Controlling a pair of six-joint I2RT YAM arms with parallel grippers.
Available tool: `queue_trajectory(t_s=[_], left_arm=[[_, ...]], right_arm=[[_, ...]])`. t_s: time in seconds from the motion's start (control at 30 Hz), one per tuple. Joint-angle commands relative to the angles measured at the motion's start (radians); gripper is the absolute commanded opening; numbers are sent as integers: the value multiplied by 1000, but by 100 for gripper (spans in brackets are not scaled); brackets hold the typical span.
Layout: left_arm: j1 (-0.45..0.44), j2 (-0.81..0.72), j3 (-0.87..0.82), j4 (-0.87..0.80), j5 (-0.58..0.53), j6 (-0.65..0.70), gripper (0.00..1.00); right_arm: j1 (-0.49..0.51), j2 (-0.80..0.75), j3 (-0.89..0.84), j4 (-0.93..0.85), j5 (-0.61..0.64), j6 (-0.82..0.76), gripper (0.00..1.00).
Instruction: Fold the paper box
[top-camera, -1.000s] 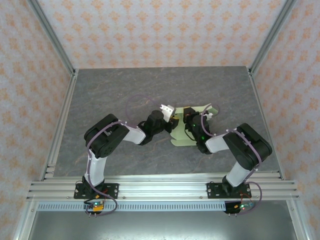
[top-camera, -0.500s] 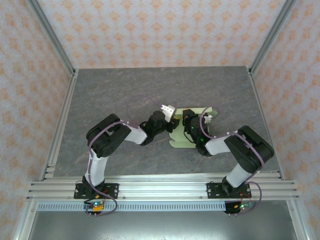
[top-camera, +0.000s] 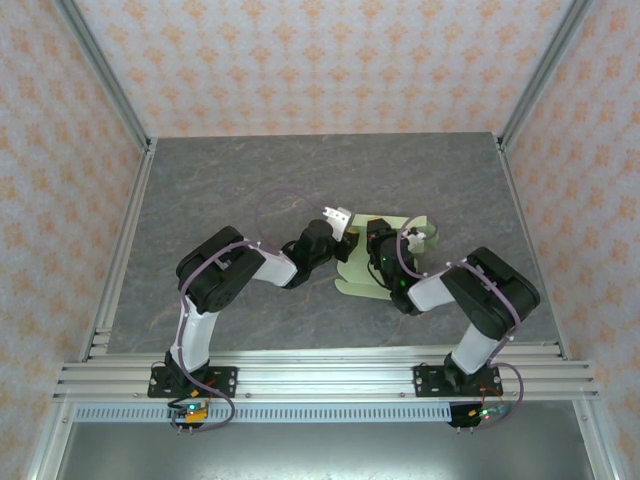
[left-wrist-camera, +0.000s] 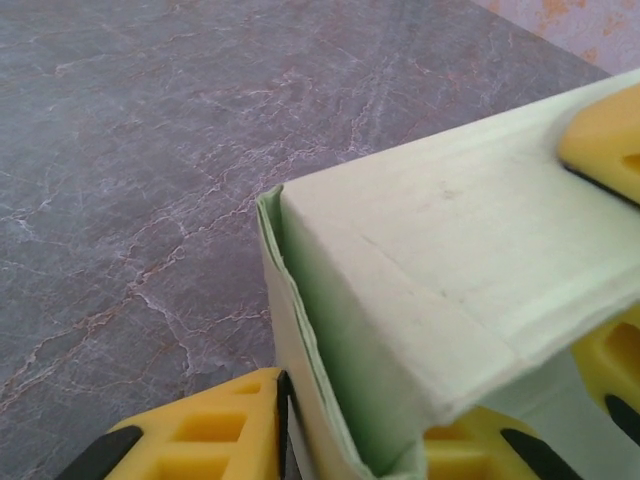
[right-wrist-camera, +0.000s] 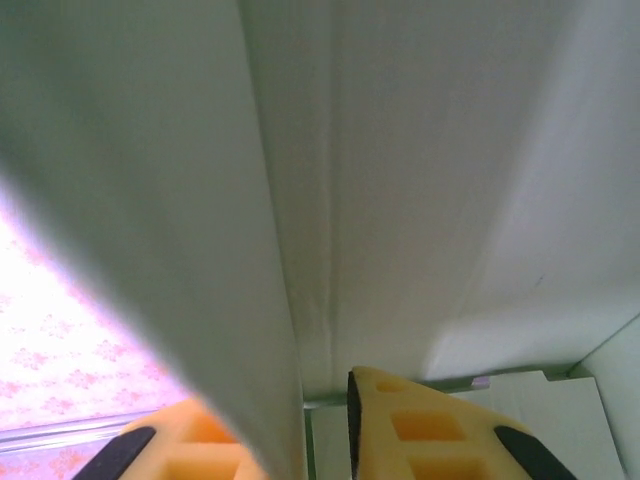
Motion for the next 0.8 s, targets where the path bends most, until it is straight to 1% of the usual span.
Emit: queue_trajectory(t_s=[0.0,0.07,0.17,0.27,0.37,0.47,0.57,0.6,0.63,0.7,0.73,0.77], left_arm=[[-12,-4,43,33,-9,-11,18],[-13,-7,45,15,-17,-6,16],[-10,-25,35,-14,-61,-1,13],[-9,-28,31,-37,-82,18,13],[-6,-51,20,-75,-106,38,12],[-1,-95,-23,-80,-126,76,11],[16,-135,-49,-115,-108,113,11],[30,-137,-55,-127,-99,113,11],[39,-173,-58,-144,-94,113,10],[60,-198,-66,-173,-53,136,10],[71,-210,-70,-190,-21,153,10],[79,-221,-72,-204,8,174,10]], right_arm=[[17,14,-10,-2,-14,-35,25],[17,-7,-22,-2,-17,-42,29],[17,-80,-50,-56,-40,-87,40],[17,-187,-84,-151,-97,-188,47],[17,-347,-133,-285,-145,-282,51],[17,-581,-155,-492,-199,-388,54],[17,-833,-99,-792,-269,-584,56],[17,-904,-70,-900,-283,-660,58],[12,-958,-33,-1021,-284,-741,61],[-24,-1005,32,-1186,-295,-846,68],[-62,-1004,63,-1223,-338,-884,72],[-102,-985,95,-1251,-379,-907,72]])
